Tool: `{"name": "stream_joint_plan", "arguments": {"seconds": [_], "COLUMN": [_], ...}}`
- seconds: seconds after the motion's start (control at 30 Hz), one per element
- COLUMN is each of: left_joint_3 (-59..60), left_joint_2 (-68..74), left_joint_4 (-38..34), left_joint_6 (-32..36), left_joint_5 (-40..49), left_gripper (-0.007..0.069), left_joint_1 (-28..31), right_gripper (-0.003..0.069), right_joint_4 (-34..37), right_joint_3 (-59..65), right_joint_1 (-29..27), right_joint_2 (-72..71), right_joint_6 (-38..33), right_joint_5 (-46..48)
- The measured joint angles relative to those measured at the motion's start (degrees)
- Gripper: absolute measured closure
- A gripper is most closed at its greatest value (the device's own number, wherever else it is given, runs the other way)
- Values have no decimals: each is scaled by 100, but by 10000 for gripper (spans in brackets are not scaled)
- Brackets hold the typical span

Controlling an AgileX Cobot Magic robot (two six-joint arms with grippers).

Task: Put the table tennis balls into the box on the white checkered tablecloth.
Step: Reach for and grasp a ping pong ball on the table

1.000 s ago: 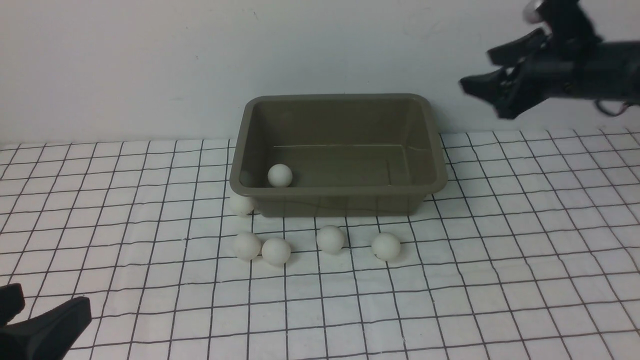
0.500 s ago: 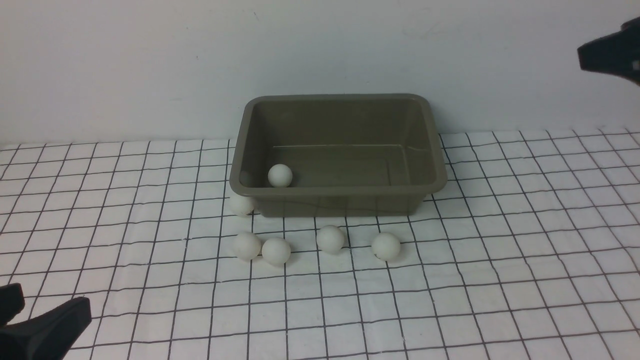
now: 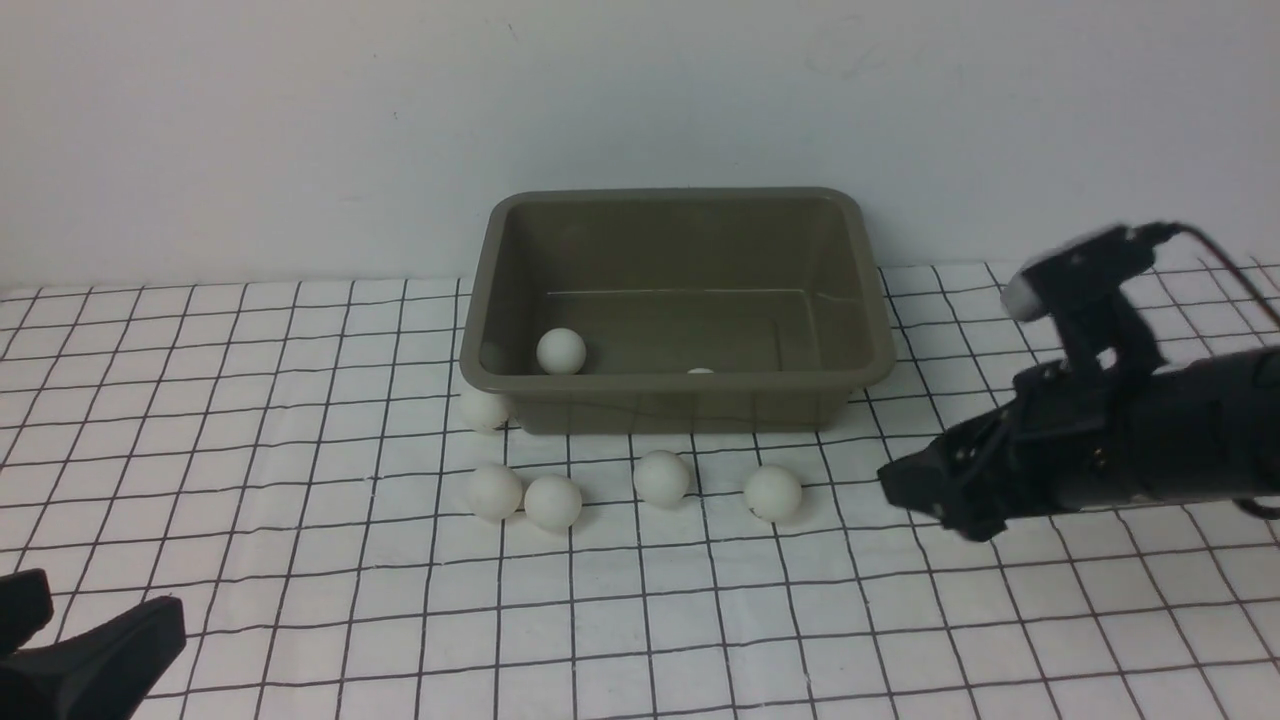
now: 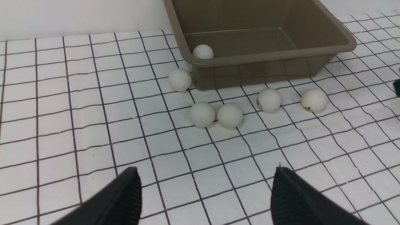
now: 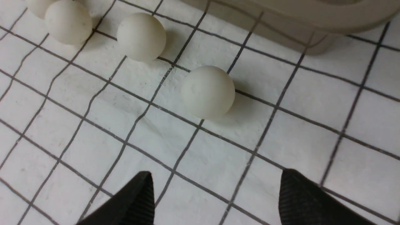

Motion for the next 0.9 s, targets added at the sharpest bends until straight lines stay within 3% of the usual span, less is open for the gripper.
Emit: {"name": "stream_joint_plan", "arguments": {"seconds": [0.37,0.6,0.9], "left_joint_3": [0,0,0], "left_joint_2": [0,0,0], "left_joint_4": [-18,-34,-34], "left_joint_6": [196,218,248], "left_joint_5": [45,45,45], "left_gripper": [125,125,125], "left_joint_1": [0,0,0], "right_gripper": [177,177,177], "right_joint_4": [2890,3500,3750], "right_joint_3": [-569,-742,-1039], "right_joint_1": [349,348,466], "right_joint_2": [1545,1814,2230], "right_joint_6": [-1905,-2266,-2447], "right_joint_5": [-81,-30,28]}}
